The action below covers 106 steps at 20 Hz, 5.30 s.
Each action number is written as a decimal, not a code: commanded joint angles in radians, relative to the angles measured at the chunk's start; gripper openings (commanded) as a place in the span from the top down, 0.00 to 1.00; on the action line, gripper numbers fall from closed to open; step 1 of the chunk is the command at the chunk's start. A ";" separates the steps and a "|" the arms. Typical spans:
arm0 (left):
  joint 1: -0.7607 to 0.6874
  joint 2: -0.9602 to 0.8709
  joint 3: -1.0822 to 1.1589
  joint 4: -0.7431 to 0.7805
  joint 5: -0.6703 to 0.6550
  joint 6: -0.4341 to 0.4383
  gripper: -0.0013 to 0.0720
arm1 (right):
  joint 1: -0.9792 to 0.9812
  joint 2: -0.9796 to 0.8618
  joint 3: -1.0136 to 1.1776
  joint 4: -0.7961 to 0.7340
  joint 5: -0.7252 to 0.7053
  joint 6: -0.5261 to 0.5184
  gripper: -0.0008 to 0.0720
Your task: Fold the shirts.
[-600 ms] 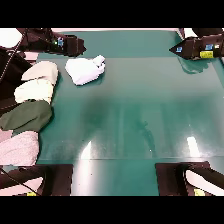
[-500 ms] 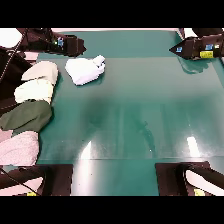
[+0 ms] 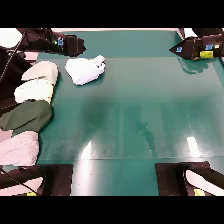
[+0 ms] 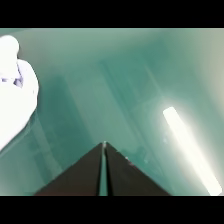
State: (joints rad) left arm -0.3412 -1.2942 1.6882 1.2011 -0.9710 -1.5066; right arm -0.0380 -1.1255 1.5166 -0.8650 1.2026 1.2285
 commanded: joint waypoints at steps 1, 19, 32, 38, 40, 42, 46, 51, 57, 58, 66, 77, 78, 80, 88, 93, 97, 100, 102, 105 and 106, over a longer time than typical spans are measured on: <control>0.000 -0.018 0.000 0.080 0.127 0.024 0.23 | -0.001 -0.001 0.001 0.000 0.000 0.000 0.96; 0.028 -0.586 0.004 0.329 0.376 -0.128 0.42 | -0.001 -0.001 0.000 0.009 0.118 0.001 0.96; 0.047 -0.124 0.146 0.335 0.281 -0.013 0.95 | -0.001 0.000 0.167 0.084 0.136 0.001 0.96; -0.173 0.077 0.167 0.312 0.042 0.079 0.95 | -0.001 0.000 0.362 0.084 0.134 0.001 0.96; -0.290 0.061 0.158 0.302 -0.004 0.089 0.95 | -0.001 0.000 0.411 0.084 0.133 0.001 0.96; -0.383 0.017 0.158 0.236 0.013 0.105 0.95 | -0.001 0.000 0.438 0.085 0.134 0.001 0.96; -0.422 -0.049 0.159 0.132 0.073 0.158 0.15 | -0.001 0.005 0.443 0.085 0.161 0.002 0.96; -0.063 -0.050 0.142 0.139 -0.069 0.005 0.15 | -0.001 0.004 0.443 0.086 0.172 0.029 0.95; 0.317 -0.098 -0.272 -0.100 -0.092 0.023 0.15 | -0.001 -0.023 0.442 0.088 0.208 0.084 0.50; 0.330 -0.121 -0.343 -0.140 -0.092 0.058 0.15 | -0.001 -0.034 0.442 0.088 0.228 0.099 0.50; 0.270 -0.326 -0.496 -0.416 -0.027 0.230 0.15 | -0.001 -0.127 0.435 0.052 0.398 0.142 0.51; 0.261 -0.285 -0.339 -0.393 -0.011 0.233 0.95 | -0.436 0.038 -0.605 -0.209 0.199 0.144 0.14; 0.261 -0.284 -0.338 -0.396 -0.018 0.233 0.95 | -0.481 0.018 -0.690 -0.173 0.151 0.142 0.18; 0.261 -0.284 -0.338 -0.391 -0.026 0.233 0.95 | -0.527 -0.044 -0.816 -0.043 0.045 0.085 0.23; 0.261 -0.284 -0.338 -0.393 -0.021 0.224 0.95 | -0.280 -0.271 -0.780 0.171 -0.222 0.025 0.33; 0.261 -0.239 -0.331 -0.390 -0.038 0.225 0.95 | -0.177 -0.249 -0.666 0.055 -0.222 0.045 0.96; 0.261 -0.002 -0.168 -0.311 -0.035 0.232 0.95 | -0.189 -0.005 -0.383 0.024 -0.061 0.006 0.96; 0.261 0.218 0.012 -0.311 -0.052 0.235 0.95 | -0.223 0.169 -0.071 0.023 0.087 0.021 0.96; 0.261 0.343 0.097 -0.295 -0.042 0.259 0.95 | -0.256 0.236 0.126 0.023 0.138 0.050 0.96; 0.261 0.465 0.142 -0.259 -0.031 0.258 0.95 | -0.323 0.280 0.307 0.023 0.165 0.099 0.96; 0.261 0.478 0.142 -0.259 -0.037 0.257 0.95 | -0.344 0.277 0.338 0.024 0.174 0.117 0.96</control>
State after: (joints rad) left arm -0.0811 -0.9192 1.7802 0.9127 -1.0138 -1.2545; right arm -0.3286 -0.8948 1.6901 -0.8375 1.3212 1.2964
